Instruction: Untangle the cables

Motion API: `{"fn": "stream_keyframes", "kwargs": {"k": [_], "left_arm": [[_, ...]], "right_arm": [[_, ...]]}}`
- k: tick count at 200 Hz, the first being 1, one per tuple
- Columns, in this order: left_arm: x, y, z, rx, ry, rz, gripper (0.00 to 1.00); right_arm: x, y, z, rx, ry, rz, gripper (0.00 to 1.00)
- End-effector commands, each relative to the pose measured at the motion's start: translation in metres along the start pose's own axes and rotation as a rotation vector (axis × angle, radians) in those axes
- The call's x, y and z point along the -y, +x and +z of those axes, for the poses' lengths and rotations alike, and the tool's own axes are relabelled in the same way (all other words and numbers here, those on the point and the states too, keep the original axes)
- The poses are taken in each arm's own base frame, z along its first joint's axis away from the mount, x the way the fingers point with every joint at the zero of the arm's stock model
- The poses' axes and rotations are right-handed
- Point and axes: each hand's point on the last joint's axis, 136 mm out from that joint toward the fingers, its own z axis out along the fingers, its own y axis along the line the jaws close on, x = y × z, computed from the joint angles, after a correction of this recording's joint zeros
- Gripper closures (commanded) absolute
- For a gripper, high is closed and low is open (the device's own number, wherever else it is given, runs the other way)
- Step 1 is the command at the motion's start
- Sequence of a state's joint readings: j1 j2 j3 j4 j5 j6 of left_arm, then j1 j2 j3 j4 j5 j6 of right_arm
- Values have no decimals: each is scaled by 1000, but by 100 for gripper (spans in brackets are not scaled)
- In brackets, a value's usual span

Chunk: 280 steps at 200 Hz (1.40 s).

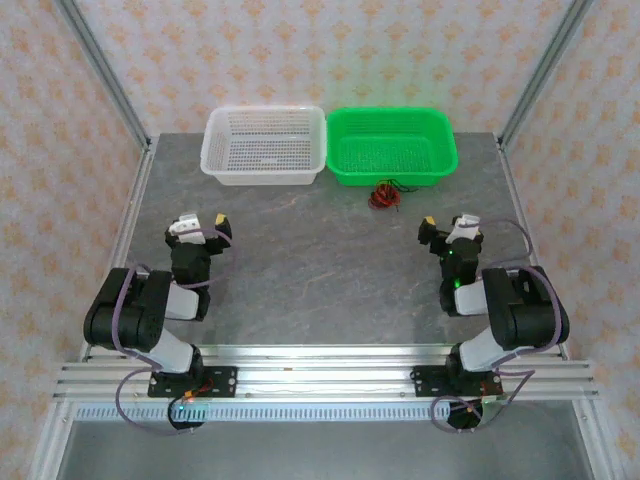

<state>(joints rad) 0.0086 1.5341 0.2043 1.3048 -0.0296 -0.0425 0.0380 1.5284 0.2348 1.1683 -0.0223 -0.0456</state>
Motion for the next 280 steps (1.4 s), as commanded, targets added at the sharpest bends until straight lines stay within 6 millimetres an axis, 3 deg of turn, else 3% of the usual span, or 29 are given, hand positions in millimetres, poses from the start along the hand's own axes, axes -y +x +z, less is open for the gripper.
{"fn": "stream_keyframes", "kwargs": {"k": [1, 226, 249, 261, 280], "left_arm": [[1, -7, 3, 19, 13, 12, 0], [1, -8, 5, 17, 4, 11, 1], [-3, -24, 6, 11, -31, 2, 9], [-8, -40, 0, 32, -76, -10, 15], [-21, -68, -11, 72, -164, -121, 16]], "right_arm": [[3, -18, 0, 63, 14, 21, 0], [5, -19, 0, 67, 20, 28, 0], [11, -32, 0, 63, 73, 51, 2], [11, -41, 2, 26, 88, 62, 6], [11, -54, 2, -35, 123, 111, 7]]}}
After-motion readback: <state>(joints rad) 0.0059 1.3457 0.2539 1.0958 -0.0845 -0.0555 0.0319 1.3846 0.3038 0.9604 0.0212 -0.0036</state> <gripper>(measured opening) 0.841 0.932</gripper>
